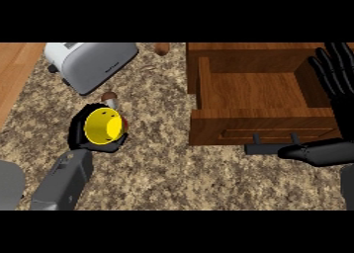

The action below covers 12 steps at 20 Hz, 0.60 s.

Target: Pick up the cup, place it into the drawer and close the drawer

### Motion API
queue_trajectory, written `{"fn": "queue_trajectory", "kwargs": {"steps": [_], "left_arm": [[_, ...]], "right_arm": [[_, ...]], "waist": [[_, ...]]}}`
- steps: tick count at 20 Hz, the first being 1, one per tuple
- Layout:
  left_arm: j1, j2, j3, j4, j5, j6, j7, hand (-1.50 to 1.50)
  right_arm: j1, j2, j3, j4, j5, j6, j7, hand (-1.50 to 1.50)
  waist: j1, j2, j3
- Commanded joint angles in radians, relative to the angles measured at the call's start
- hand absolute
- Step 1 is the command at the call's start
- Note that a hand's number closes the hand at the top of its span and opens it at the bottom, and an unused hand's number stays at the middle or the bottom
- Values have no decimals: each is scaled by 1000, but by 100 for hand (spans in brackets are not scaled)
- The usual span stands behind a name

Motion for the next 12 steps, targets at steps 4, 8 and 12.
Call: {"fn": "queue_trajectory", "kwargs": {"steps": [4, 8, 12], "left_arm": [[-120, -95, -54, -211, 9, 74, 129, 150], [-151, -112, -111, -347, 1, 82, 281, 150], [-257, -143, -188, -425, 32, 195, 449, 150]], "right_arm": [[-6, 10, -3, 2, 8, -26, 32, -150], [37, 19, 13, -75, 23, -37, 54, -150], [14, -3, -11, -9, 14, -11, 19, -150]], "waist": [[28, -15, 3], [23, -14, 3], [18, -11, 3]]}}
